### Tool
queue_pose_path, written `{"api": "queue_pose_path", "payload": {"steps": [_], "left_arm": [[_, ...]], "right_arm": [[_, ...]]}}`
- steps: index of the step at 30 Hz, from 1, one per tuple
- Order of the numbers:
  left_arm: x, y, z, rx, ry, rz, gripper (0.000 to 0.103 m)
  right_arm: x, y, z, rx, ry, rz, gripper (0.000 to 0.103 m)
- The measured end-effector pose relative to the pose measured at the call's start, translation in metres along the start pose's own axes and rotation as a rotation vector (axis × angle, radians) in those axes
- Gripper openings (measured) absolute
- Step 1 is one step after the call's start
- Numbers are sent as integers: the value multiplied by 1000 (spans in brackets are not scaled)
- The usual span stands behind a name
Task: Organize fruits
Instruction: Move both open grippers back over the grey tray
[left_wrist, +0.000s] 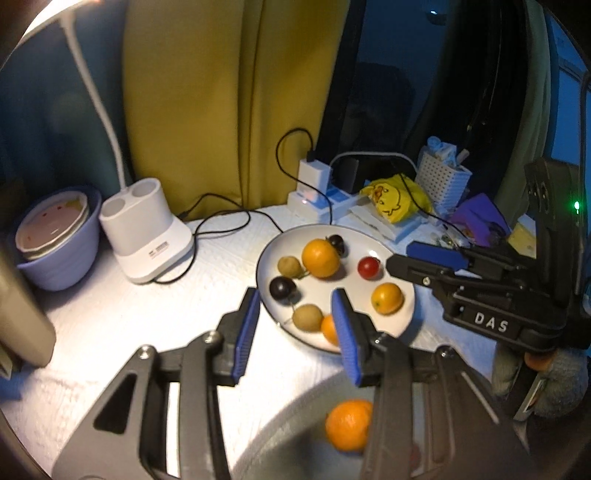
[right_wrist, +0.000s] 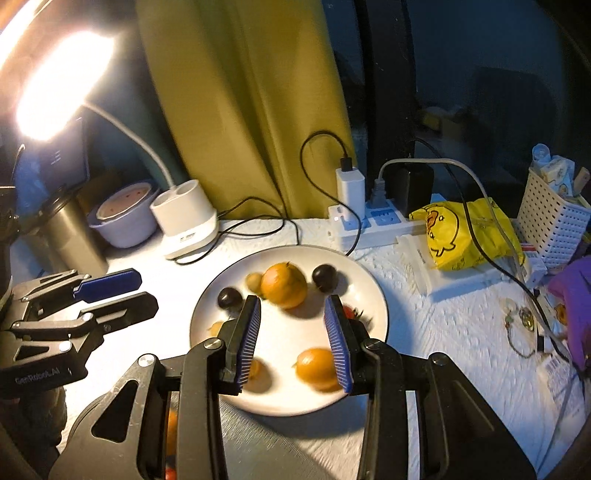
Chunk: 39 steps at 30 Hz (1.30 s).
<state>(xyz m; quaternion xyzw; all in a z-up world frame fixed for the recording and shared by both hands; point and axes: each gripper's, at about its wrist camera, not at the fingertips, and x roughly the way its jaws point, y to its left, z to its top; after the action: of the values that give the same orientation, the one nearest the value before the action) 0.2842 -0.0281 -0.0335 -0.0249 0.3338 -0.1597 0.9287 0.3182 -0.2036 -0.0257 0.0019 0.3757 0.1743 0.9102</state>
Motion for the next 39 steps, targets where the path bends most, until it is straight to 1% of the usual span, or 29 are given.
{"api": "queue_pose_path", "payload": {"steps": [8,17,24,30,39], "left_arm": [[-31,-2,-19,-19,-18,0,42],[-52,0,-44,-50,-9,12,42],[-58,4,-64,-86,8,19,42],[-61,6,-78,-97,22,22,42],[-64,10,-91,-124,32,24,43]], "right_arm": [[-23,18,-21,-6,9,11,38],[-41,33,-39,-7,20,31,38],[-41,50,-62,-20,76,63,38],[-38,62,-81,-23,119,87,38],[-37,77,-95,-35,162,106,38]]}}
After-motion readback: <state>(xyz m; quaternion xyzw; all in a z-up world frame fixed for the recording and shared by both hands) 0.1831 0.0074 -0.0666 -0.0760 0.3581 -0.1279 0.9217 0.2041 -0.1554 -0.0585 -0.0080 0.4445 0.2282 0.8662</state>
